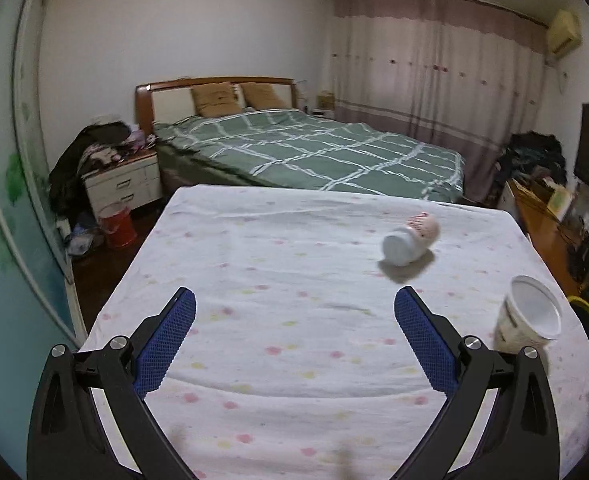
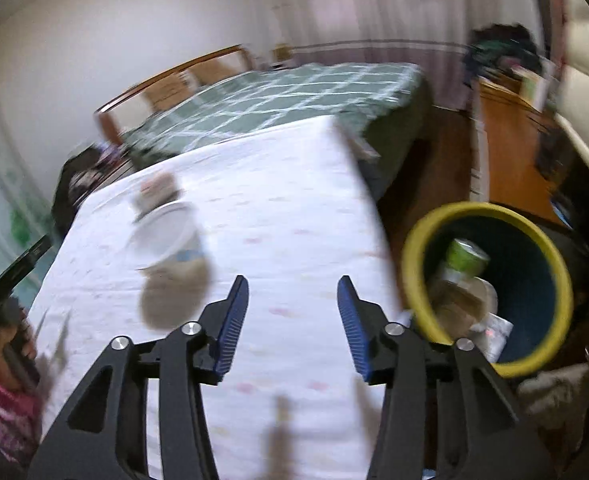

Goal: Collect trash
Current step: 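Move both tools back to the table toward the white bowl, then grasp the white plastic bowl by its rim with the right tool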

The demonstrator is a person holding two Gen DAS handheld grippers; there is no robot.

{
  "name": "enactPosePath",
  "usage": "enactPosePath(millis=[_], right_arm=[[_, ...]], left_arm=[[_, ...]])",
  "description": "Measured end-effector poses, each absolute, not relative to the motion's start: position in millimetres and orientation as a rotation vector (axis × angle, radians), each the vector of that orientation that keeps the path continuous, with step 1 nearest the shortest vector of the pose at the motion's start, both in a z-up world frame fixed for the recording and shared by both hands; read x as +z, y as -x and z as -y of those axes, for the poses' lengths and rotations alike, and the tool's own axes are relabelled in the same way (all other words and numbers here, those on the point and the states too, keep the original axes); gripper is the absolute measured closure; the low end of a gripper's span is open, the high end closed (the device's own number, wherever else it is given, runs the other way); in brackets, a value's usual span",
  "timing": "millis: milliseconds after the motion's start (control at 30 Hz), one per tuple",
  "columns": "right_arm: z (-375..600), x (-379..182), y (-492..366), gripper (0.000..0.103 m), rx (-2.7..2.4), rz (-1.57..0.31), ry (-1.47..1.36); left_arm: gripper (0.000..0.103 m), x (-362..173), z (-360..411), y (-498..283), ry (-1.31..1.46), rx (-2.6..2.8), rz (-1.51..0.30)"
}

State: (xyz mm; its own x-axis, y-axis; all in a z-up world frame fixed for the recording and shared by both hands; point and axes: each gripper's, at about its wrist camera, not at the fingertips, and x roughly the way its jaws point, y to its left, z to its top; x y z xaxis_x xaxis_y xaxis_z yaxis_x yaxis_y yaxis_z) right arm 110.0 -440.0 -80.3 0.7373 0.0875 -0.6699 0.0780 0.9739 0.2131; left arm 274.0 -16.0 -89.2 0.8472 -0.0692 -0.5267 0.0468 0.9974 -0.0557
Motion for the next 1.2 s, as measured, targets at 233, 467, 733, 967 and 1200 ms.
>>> enactPosePath(millis=[233,467,733,967,1200], right_arm=[[358.9,-97.2,-156.9,0.04,0.158,-0.8,-0.093],[328.6,-109.6,-184.8,0.031,0.167,-0.843,-0.032],[325.5,-119.1,-213.8,0.031,0.146,-0.853,-0.041],[329.3,-121.1,-226.8,0.027,0.157,-0.86,-0.077],[326.6,-119.8,-238.2,0.021,0.168,-0.847,-0.095]], left_arm=[[0.005,-101.9,17.2,-276.5,0.056,-0.091,-0.577],[0.005,-99.8,30.5,-269.1,0.032,-0.116,-0.566],[0.005,-98.3,34.2,-265.1,0.038,-0.143,-0.574],[0.005,-99.8,38.4,-264.3,0.035,-0.154,-0.581],[0.005,-100.8,41.0,-264.0,0.028,-0.161,-0.585]])
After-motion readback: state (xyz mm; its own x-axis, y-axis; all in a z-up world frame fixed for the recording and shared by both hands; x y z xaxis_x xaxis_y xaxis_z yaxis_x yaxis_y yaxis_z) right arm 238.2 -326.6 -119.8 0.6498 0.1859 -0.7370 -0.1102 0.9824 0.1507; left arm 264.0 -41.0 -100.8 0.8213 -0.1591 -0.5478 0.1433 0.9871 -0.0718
